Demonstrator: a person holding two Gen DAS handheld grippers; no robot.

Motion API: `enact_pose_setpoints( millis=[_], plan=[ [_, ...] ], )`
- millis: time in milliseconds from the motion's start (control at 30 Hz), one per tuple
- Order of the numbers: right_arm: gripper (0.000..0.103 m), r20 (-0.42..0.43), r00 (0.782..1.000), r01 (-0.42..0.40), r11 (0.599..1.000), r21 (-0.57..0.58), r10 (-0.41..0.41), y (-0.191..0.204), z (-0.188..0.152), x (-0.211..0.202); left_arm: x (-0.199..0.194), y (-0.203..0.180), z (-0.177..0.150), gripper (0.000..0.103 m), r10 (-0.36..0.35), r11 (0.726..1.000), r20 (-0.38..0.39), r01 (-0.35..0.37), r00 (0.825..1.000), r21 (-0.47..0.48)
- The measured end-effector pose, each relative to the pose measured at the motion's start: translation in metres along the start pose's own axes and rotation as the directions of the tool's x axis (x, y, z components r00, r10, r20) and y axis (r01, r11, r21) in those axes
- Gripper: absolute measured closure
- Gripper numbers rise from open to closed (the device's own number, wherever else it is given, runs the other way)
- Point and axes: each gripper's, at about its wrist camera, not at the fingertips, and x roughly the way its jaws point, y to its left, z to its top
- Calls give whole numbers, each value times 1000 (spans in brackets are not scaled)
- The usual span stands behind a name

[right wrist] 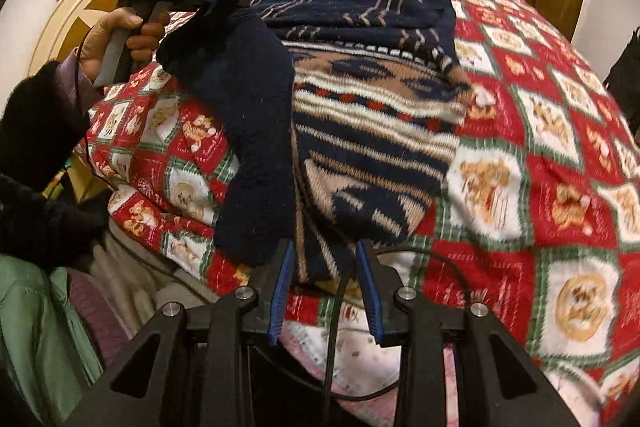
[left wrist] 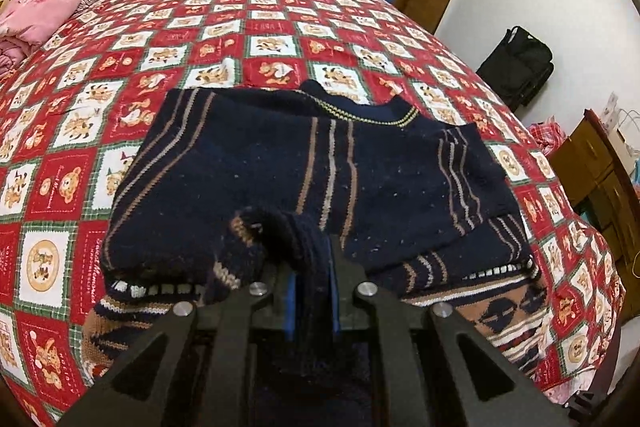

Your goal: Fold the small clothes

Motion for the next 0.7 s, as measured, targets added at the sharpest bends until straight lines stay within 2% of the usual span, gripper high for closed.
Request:
enact_pose_setpoints(
  millis=[67, 133, 333, 533, 567, 600, 633, 700],
  plan=[
    [69, 2, 999, -36, 999, -13, 36, 3, 4, 0, 1, 0, 1, 90, 0, 1000, -3, 0, 1000, -2],
    [69, -23, 997, -79, 994, -73, 77, 16, 3, 3, 2, 0, 2, 90, 2, 1000, -7, -2, 1000, -1],
    [69, -126, 991, 4, 951, -309, -45, 52, -12, 35, 1, 1, 1, 90, 10, 1000, -7, -10, 1000, -6],
    [69, -106, 962, 170, 853, -493, -253, 71, -20, 69, 1, 4, -1, 90, 16, 1000, -13, -16, 1000, -9],
    [69, -101, 959, 184, 853, -489, -265, 72, -19, 73, 0, 4, -2, 90, 16, 1000, -13, -16, 1000, -9],
    [70, -104, 963, 176, 868, -465, -250, 71, -17, 74, 0, 5, -2, 90, 16, 1000, -12, -16, 1000, -7],
    [74, -108, 969, 158, 890, -427, -224, 68, -15, 73, -1, 5, -2, 90, 16, 1000, -10, -17, 1000, -3],
    [98, -105, 978, 137, 932, -334, -182, 54, -8, 68, -6, 5, -3, 90, 21, 1000, -2, -21, 1000, 11]
  ],
)
